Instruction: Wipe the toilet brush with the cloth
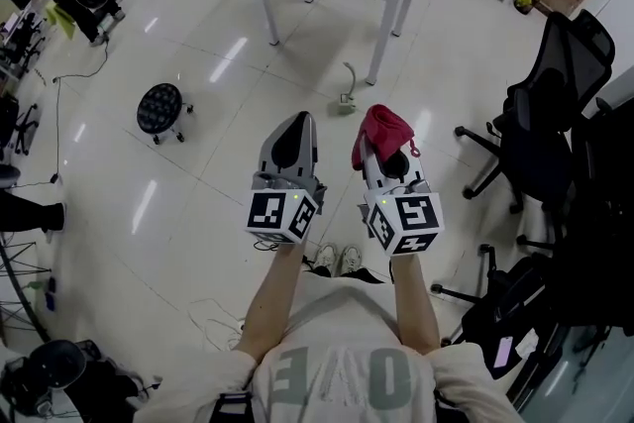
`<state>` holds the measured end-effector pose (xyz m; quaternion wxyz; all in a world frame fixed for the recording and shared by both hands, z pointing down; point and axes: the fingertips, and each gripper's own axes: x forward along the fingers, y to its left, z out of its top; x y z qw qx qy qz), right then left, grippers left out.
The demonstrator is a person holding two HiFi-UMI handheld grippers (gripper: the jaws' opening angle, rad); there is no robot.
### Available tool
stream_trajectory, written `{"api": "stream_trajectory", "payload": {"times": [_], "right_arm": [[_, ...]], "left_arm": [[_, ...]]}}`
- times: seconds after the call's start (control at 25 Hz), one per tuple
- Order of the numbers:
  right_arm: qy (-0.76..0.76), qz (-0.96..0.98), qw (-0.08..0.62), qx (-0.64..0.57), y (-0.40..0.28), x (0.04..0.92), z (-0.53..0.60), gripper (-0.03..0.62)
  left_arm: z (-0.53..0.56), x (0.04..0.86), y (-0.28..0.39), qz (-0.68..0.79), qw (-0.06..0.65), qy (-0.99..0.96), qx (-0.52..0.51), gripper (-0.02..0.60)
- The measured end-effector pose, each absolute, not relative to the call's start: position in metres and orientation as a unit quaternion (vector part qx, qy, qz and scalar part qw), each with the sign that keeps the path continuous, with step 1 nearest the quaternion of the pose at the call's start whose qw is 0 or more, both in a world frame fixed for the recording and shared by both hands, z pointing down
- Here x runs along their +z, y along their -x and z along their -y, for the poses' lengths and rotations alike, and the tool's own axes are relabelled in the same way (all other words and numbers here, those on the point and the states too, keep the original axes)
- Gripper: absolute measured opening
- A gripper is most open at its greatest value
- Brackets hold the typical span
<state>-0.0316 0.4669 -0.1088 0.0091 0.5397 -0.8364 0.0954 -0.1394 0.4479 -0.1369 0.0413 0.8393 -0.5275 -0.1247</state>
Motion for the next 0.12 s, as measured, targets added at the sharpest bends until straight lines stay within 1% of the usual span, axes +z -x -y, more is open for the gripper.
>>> {"api": "stream_trajectory", "payload": {"times": [0.12], "right_arm": [[-0.538,0.838,0.007,0.09,0.0419,-0.1168,-0.4693,0.032]], "left_arm": [[-0.45,-0.1441,0.1497,0.527,0.039,-0.839,-0.126,0.005]]}}
